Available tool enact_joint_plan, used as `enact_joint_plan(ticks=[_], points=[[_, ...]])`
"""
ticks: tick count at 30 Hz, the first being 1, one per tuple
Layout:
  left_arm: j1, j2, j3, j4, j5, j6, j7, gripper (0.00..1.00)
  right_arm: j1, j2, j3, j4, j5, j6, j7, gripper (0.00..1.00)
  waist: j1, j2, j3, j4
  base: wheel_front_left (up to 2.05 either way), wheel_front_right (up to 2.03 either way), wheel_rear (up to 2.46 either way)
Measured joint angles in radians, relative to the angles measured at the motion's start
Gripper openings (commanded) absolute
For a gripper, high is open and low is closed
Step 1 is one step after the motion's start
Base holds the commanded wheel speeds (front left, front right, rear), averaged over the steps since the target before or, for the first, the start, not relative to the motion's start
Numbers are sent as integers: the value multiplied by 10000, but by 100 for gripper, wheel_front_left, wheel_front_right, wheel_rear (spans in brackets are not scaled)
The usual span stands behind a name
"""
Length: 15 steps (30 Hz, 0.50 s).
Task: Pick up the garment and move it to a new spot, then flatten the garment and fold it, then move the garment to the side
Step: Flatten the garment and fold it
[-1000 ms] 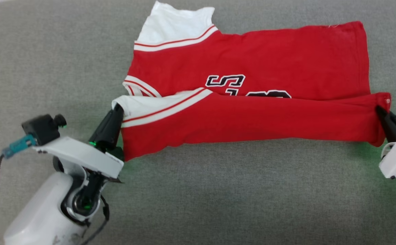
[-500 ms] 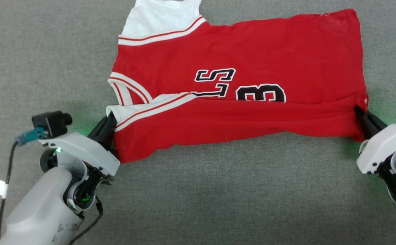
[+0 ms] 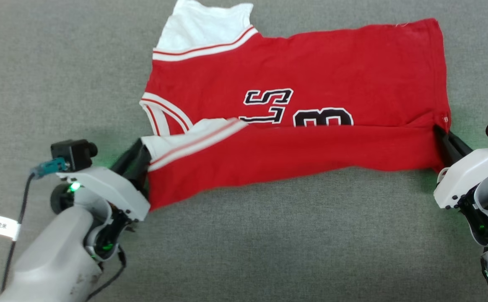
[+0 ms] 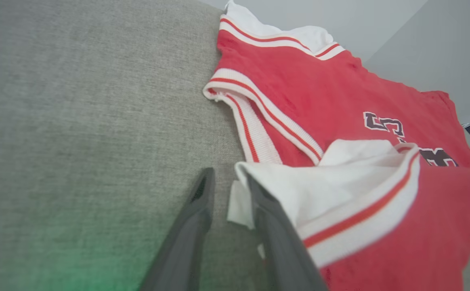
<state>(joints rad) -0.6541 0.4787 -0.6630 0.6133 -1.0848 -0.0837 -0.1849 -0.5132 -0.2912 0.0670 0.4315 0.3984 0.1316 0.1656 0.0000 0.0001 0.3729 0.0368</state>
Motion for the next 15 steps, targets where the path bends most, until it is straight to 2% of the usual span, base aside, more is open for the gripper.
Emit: enact_joint_plan(ticks=[1,8,12,15], points=[[-3,69,-33,31,44,-4,25,100,-12,13,-6,-4,-2,0,-123,100,0,0,-54,4,0,0,0],[-208,915,-247,-556,372,67,738,100,53,58,-153,-326,71,0,-378,100,0,0,-497,75,0,0,0],[-398,1549,-368,-1488,474,418,1653,100,282,79,-382,-723,127,-2,-424,100,0,0,-776,157,0,0,0],[-459,2080,-470,-2355,347,805,2838,100,513,100,-533,-1074,127,0,-360,100,0,0,-970,221,0,0,0]])
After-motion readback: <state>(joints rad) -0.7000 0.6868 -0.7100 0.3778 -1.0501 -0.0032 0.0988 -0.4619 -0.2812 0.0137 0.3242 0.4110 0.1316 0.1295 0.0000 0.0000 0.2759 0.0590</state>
